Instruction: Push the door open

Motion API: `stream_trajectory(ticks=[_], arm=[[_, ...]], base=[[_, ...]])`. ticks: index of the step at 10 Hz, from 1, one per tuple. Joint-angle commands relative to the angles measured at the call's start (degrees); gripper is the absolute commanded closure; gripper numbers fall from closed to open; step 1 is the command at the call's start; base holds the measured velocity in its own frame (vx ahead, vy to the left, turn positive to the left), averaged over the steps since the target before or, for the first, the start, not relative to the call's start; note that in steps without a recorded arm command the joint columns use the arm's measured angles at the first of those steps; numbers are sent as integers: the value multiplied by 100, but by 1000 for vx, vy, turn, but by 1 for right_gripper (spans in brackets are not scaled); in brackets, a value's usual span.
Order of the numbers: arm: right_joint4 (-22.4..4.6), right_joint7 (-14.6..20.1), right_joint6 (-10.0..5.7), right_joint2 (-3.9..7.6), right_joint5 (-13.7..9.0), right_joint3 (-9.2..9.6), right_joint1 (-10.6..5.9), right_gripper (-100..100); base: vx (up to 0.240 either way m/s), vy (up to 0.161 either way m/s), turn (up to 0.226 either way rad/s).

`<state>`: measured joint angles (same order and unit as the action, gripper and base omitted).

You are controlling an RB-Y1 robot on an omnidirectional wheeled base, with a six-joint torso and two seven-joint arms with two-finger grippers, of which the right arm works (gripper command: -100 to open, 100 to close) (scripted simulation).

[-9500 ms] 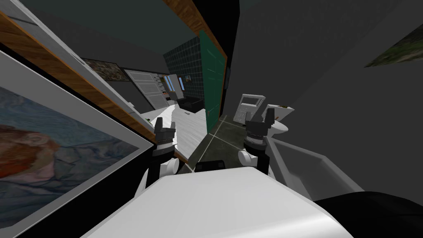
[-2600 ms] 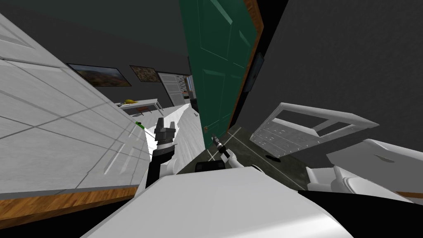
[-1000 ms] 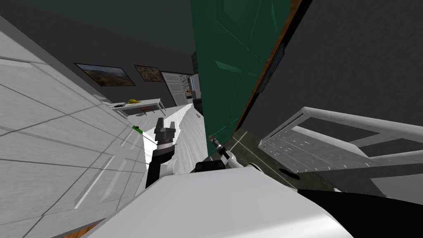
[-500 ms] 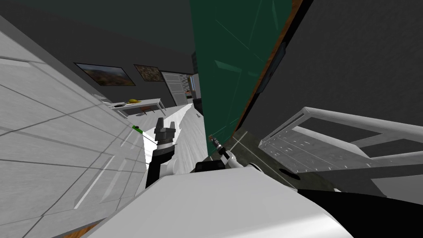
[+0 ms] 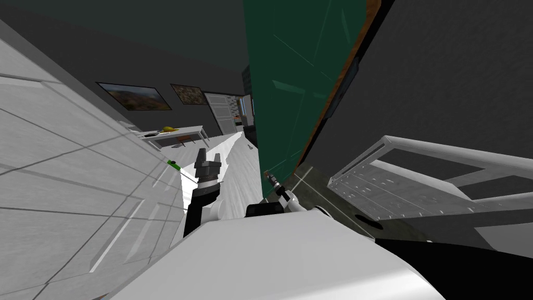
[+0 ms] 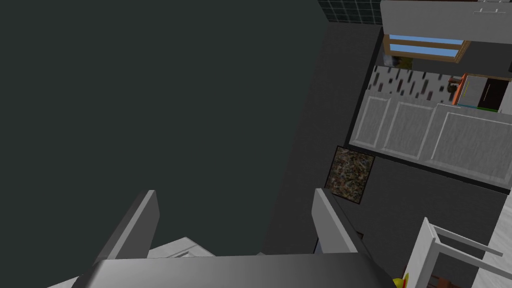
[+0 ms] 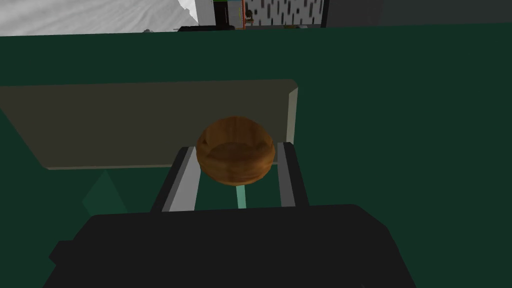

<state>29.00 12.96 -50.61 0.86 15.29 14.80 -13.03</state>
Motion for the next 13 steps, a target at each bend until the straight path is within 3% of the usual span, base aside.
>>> stream_trajectory(ticks=[1,6,7,10,13], arm=[[65,-30,9,101,-66,-99,-25,100],[72,-147,54,193,-204,-298,-28,100],[322,-67,192,243,-167,-226,94,-100],[341,-13,205,249,-166,-201,95,-100],[364,53,221,182,-164,-169,96,-100]], base=[[135,113,-9],[143,110,-43],[-49,-9,-34],[-195,-35,-17],[-190,-53,-23]])
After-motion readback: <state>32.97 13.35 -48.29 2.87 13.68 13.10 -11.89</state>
